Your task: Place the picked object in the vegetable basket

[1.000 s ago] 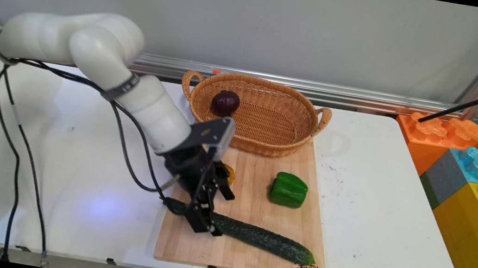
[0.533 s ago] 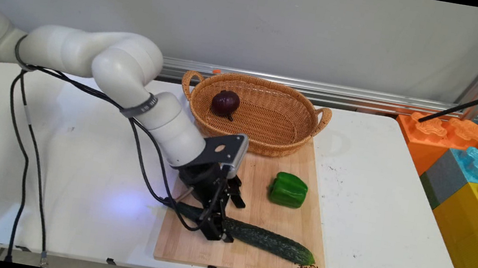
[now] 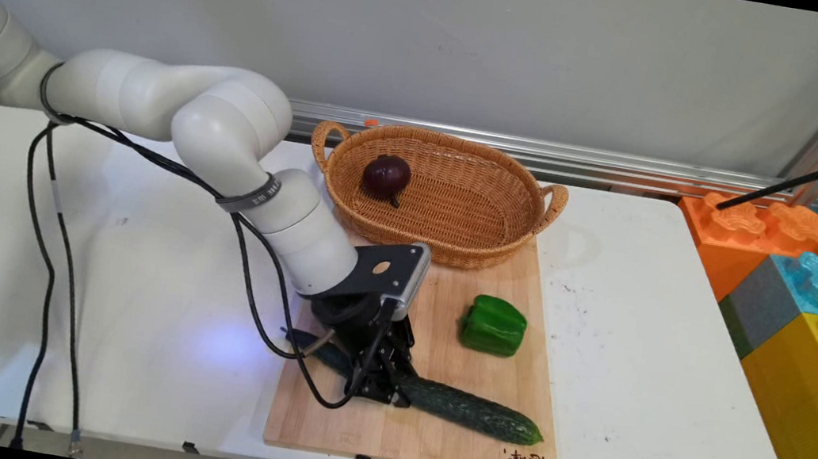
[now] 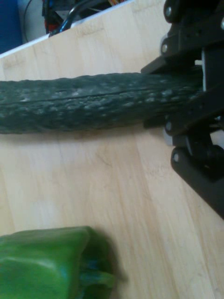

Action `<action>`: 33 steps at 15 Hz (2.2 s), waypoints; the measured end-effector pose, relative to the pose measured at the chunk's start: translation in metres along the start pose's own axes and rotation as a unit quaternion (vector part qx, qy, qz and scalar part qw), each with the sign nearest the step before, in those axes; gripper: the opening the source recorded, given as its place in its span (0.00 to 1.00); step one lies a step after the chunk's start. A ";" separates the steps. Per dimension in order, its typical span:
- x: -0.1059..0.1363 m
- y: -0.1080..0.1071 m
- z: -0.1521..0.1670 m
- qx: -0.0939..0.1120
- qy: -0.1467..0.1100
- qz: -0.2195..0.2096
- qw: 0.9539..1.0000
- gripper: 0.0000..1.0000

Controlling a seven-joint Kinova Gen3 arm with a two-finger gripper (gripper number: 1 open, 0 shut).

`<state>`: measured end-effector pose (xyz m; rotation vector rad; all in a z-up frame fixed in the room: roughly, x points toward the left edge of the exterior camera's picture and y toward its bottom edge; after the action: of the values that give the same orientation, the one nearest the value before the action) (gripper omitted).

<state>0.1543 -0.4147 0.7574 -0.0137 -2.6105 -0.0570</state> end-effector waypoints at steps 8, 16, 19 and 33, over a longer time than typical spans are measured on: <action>0.034 -0.003 -0.043 -0.012 0.043 -0.026 0.999 0.00; 0.063 -0.088 -0.093 0.133 0.098 -0.071 0.984 0.00; 0.061 -0.129 -0.105 0.198 0.105 -0.082 0.971 0.00; -0.008 -0.205 -0.053 0.231 0.075 -0.138 0.960 0.00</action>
<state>0.1833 -0.6219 0.7913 0.5009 -2.3958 0.4356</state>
